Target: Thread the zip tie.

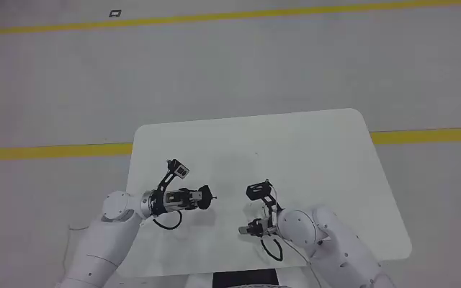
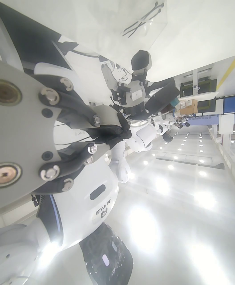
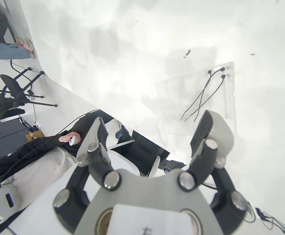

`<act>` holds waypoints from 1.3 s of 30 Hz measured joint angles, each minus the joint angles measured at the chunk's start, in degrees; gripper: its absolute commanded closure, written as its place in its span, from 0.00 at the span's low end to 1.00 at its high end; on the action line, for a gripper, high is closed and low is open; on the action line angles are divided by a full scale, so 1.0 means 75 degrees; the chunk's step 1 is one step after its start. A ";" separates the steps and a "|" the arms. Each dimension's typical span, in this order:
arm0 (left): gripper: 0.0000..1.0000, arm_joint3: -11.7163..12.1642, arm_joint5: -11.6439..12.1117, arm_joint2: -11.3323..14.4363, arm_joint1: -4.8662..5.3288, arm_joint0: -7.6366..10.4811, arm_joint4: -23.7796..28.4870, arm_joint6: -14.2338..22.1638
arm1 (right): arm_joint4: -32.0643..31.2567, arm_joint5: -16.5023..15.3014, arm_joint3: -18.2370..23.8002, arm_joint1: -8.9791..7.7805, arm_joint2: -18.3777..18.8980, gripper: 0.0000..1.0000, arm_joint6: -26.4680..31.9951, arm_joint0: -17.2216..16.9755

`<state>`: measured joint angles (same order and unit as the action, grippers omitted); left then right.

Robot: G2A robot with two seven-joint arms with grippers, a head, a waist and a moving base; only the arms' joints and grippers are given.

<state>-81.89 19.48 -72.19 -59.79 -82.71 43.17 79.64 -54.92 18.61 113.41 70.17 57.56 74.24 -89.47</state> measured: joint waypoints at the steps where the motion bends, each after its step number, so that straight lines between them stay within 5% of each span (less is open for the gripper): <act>1: 1.00 0.0000 0.0000 0.0000 0.0000 0.0000 0.0000 0.0000 | 0.0009 0.0023 -0.0059 0.0002 -0.0025 0.00 0.0025 0.0027; 22: 1.00 0.0000 0.0000 0.0000 0.0000 0.0000 0.0000 0.0000 | -0.0268 0.0118 -0.0491 -0.0009 -0.0202 0.00 -0.0435 0.0133; 24: 1.00 0.0000 0.0000 0.0000 0.0000 0.0000 0.0000 0.0000 | -0.0327 0.0117 -0.0492 -0.0007 -0.0206 0.13 -0.0465 0.0117; 26: 1.00 0.0000 0.0000 0.0000 0.0000 0.0000 0.0000 0.0000 | -0.0395 0.0116 -0.0489 -0.0005 -0.0209 0.50 -0.0470 0.0108; 39: 1.00 0.0000 0.0000 0.0000 0.0000 0.0000 0.0000 0.0000 | -0.0686 0.0116 -0.0330 -0.0024 -0.0148 0.70 -0.0485 -0.0031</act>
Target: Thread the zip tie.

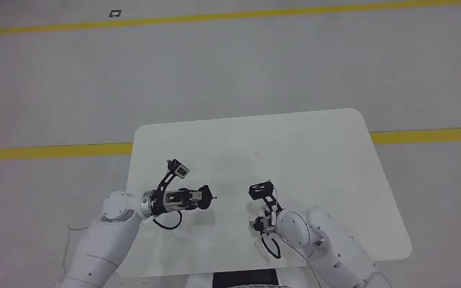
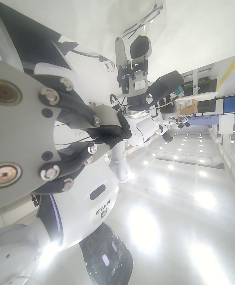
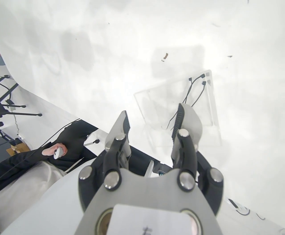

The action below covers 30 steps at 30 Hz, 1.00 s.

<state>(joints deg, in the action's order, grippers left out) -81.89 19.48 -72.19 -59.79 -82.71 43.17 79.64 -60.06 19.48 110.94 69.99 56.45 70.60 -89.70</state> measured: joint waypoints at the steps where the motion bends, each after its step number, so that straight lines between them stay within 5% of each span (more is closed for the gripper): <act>1: 1.00 0.0000 0.0000 0.0000 0.0000 0.0000 0.0000 0.0000 | -0.0020 0.0000 0.0001 0.0000 0.0011 0.71 -0.0005 -0.0011; 18: 1.00 0.0000 0.0000 0.0000 0.0000 0.0000 0.0000 0.0000 | -0.0538 0.0000 -0.0389 0.0161 -0.0127 0.80 0.0062 0.0103; 30: 1.00 0.0000 0.0000 0.0000 0.0000 0.0000 0.0000 0.0000 | -0.1175 0.0000 -0.0723 0.0479 -0.0258 0.76 0.0215 0.0231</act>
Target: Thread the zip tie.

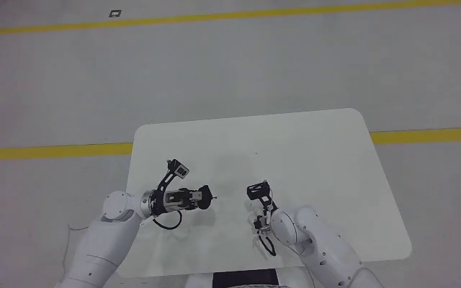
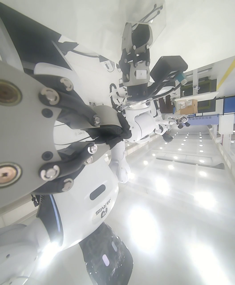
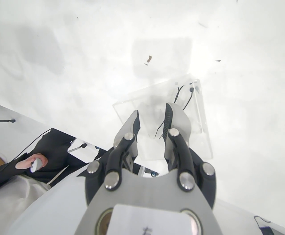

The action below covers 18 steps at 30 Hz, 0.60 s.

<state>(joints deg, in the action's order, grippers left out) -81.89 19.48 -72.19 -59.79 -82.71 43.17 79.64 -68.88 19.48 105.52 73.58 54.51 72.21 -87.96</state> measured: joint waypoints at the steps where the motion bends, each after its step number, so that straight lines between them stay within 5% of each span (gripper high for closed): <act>1: 1.00 0.0000 0.0000 0.0000 0.0000 0.0000 0.0000 0.0000 | -0.0056 0.0000 -0.0008 0.0024 0.0000 0.76 0.0010 -0.0007; 18: 1.00 0.0000 0.0000 0.0000 0.0000 0.0000 0.0000 0.0000 | -0.1069 0.0000 -0.0113 0.0472 0.0133 0.74 0.0203 -0.0190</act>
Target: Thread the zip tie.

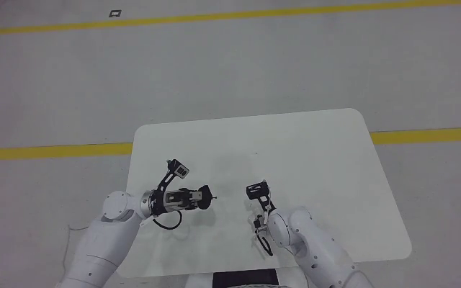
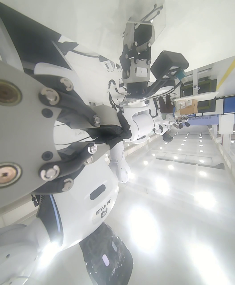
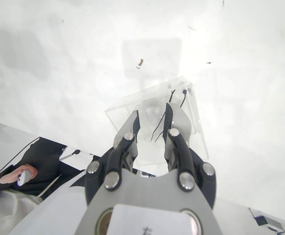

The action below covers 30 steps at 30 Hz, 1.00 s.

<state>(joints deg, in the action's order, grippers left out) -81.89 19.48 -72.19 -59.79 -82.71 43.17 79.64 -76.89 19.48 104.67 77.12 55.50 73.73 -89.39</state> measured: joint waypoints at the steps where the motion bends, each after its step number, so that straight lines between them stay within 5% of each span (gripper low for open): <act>1: 1.00 0.0000 0.0000 0.0000 0.0000 0.0000 0.0000 0.0000 | -0.0052 0.0000 0.0000 0.0022 0.0010 0.73 0.0018 -0.0012; 15: 1.00 0.0000 0.0000 0.0000 0.0000 0.0000 0.0000 0.0000 | -0.0380 0.0000 -0.0303 0.0345 0.0116 0.74 0.0250 -0.0006; 24: 1.00 0.0000 0.0000 0.0000 0.0000 0.0000 0.0000 0.0000 | -0.0545 0.0000 -0.0275 0.0450 0.0087 0.99 0.0315 -0.0010; 30: 1.00 0.0000 0.0000 0.0000 0.0000 0.0000 0.0000 0.0000 | -0.0696 0.0000 -0.0234 0.0486 0.0083 1.00 0.0326 -0.0060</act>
<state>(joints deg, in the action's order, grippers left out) -81.89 19.48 -72.19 -59.79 -82.71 43.17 79.64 -82.11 19.48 102.92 80.76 56.13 76.17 -89.84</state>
